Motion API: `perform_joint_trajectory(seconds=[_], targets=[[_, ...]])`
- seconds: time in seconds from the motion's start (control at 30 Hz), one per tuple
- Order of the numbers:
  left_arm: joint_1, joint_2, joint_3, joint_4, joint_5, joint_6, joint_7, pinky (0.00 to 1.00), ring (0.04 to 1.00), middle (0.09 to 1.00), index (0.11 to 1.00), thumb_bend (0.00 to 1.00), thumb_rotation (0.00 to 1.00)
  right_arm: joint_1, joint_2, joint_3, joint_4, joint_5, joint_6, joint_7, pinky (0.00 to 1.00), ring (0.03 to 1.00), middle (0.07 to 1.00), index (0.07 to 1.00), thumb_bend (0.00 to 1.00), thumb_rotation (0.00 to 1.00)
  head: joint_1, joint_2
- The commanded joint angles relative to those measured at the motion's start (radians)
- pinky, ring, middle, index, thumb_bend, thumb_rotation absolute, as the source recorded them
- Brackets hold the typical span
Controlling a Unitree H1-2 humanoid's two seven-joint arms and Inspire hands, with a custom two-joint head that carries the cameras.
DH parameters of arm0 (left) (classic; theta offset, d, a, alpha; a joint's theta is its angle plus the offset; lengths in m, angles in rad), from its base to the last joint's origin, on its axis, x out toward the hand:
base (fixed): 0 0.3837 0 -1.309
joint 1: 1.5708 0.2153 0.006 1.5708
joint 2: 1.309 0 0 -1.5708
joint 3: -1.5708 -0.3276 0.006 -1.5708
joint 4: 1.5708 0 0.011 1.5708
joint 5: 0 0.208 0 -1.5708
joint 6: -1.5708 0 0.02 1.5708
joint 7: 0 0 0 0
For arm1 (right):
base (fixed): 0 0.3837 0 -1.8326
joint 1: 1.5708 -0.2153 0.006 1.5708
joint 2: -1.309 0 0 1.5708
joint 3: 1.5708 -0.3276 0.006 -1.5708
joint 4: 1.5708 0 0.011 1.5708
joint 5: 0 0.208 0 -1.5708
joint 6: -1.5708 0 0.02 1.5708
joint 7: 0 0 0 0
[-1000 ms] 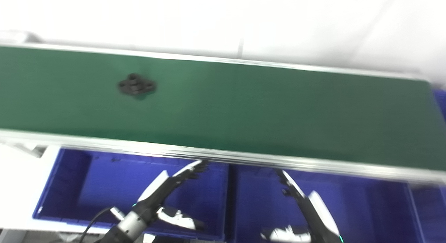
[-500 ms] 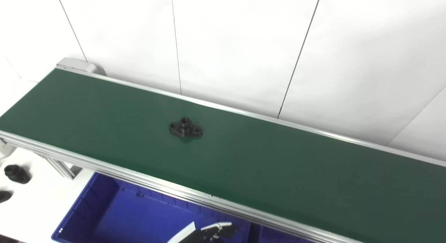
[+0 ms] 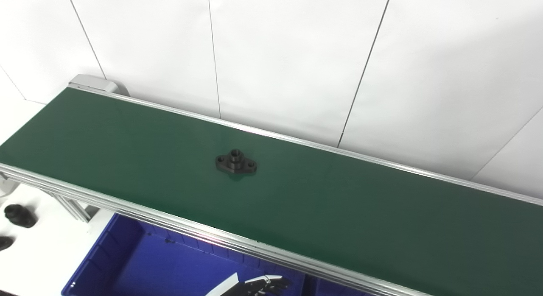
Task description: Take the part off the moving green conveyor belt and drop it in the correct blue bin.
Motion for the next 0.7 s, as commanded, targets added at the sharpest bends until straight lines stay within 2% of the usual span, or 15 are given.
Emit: perform_joint_trajectory(seconds=[0.0, 0.2, 0.27, 0.37, 0.47, 0.67], targets=[[-0.003, 0.008, -0.005, -0.019, -0.017, -0.037, 0.012, 0.74, 0.824, 0.865, 0.854, 1.00, 0.34, 0.004, 0.005, -0.007, -0.010, 0.001, -0.050, -0.026, 0.79, 0.905, 0.957, 0.967, 1.00, 0.48, 0.000, 0.001], [0.001, 0.012, -0.013, -0.025, -0.003, -0.037, 0.032, 0.73, 0.821, 0.862, 0.856, 1.00, 0.36, 0.011, 0.011, -0.016, 0.004, 0.017, -0.119, -0.066, 0.81, 0.913, 0.944, 0.950, 1.00, 0.46, -0.017, 0.011], [0.004, 0.015, -0.019, -0.032, -0.014, -0.037, 0.035, 0.73, 0.817, 0.859, 0.851, 1.00, 0.35, 0.016, 0.019, -0.024, 0.007, 0.015, -0.156, -0.093, 0.80, 0.908, 0.941, 0.948, 1.00, 0.44, -0.025, 0.017], [0.013, 0.018, -0.025, -0.050, -0.020, -0.037, 0.050, 0.72, 0.810, 0.855, 0.843, 1.00, 0.34, 0.019, 0.029, -0.028, 0.011, 0.004, -0.208, -0.147, 0.78, 0.882, 0.925, 0.947, 1.00, 0.47, -0.038, 0.030], [0.023, 0.024, -0.036, -0.066, -0.021, -0.037, 0.072, 0.71, 0.805, 0.850, 0.838, 1.00, 0.34, 0.028, 0.023, -0.005, -0.018, 0.018, -0.218, -0.199, 0.79, 0.867, 0.910, 0.926, 1.00, 0.47, -0.049, 0.044], [0.032, 0.037, -0.058, -0.087, -0.020, -0.037, 0.100, 0.71, 0.806, 0.848, 0.838, 1.00, 0.32, 0.037, -0.015, 0.050, -0.109, -0.018, -0.218, -0.334, 0.74, 0.817, 0.849, 0.872, 1.00, 0.47, -0.076, 0.066]])
